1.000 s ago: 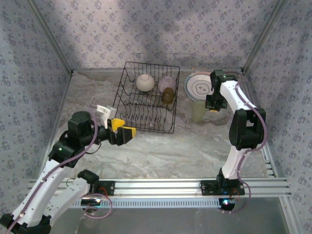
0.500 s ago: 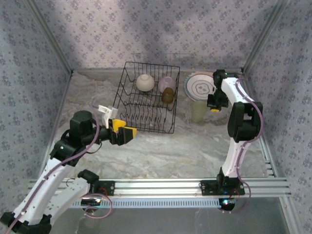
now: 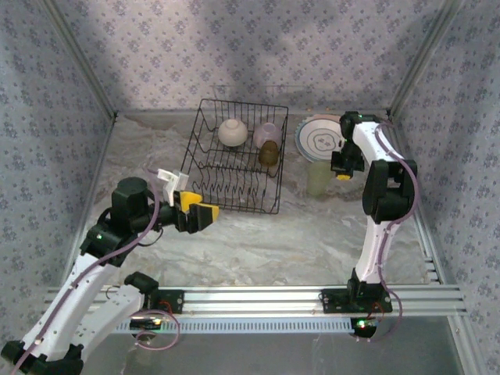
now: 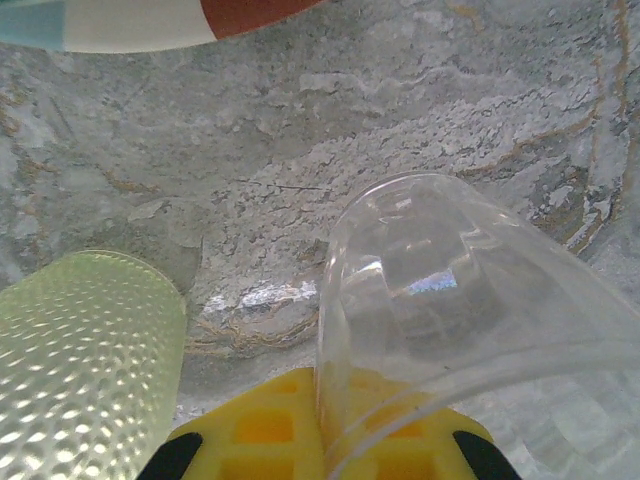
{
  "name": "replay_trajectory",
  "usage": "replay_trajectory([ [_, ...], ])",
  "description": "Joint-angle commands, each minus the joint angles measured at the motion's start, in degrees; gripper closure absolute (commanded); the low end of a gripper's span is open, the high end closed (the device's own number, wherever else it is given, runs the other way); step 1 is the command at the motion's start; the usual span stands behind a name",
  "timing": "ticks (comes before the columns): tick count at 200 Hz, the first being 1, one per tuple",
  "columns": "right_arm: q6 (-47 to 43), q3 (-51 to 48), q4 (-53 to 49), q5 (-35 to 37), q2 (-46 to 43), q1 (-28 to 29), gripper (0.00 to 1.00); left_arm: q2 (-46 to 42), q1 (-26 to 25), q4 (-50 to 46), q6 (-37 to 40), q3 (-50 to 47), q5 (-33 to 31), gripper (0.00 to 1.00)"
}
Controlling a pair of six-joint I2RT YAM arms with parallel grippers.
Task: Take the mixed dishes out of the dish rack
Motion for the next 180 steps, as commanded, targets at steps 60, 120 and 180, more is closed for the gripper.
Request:
replay_trajectory([
  [60, -1.25, 1.98, -2.97, -0.68, 2.14, -0.60, 0.96, -0.51, 0.26, 2.40, -0.48, -0.62, 1.54, 0.01],
  [120, -1.34, 4.54, -4.23, -0.99, 2.11, -0.69, 0.79, -0.34, 0.29, 2.40, -0.48, -0.67, 1.70, 0.01],
  [180, -1.10, 7.40, -5.28, -0.56, -1.14, -0.51, 0.79, -0.15, 0.30, 2.10, -0.30, -0.62, 1.50, 0.01],
])
